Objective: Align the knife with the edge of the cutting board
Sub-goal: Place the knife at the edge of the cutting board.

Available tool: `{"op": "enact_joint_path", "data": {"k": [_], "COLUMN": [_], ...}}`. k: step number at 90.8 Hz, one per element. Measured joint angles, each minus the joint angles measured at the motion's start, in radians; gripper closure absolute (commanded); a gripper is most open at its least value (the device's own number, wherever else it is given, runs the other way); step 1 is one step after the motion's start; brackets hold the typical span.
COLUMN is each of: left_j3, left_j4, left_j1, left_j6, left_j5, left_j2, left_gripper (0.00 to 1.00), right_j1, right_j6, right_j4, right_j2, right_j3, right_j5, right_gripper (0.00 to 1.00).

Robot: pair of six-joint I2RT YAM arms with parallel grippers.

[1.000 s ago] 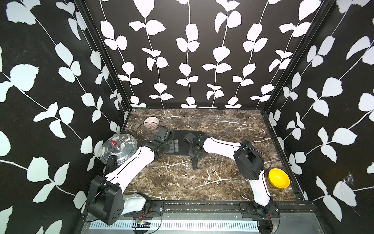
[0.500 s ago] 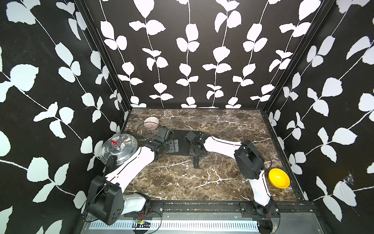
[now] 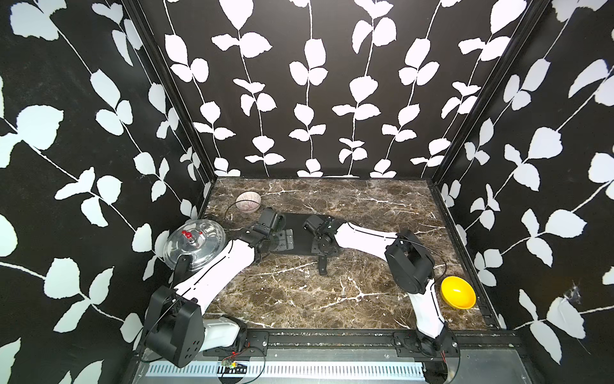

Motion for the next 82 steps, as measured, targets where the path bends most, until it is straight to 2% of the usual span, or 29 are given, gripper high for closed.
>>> {"op": "enact_joint_path", "data": {"k": [37,82], "left_j3": [0.000,0.000], "left_j4": [0.001,0.001], "left_j1": [0.000,0.000], "left_j6": [0.000,0.000], "left_j5": [0.003,0.006], "left_j2": [0.002,0.004], "left_gripper": [0.02,0.02], "right_j1": [-0.010,-0.010], "right_j6": [-0.006,-0.003], "right_j4": [0.001,0.017], "right_j2": [0.000,-0.008], "right_j3": [0.000,-0.016], "right_j5": [-0.001,-0.011], "right_gripper": [1.00,0.61]}}
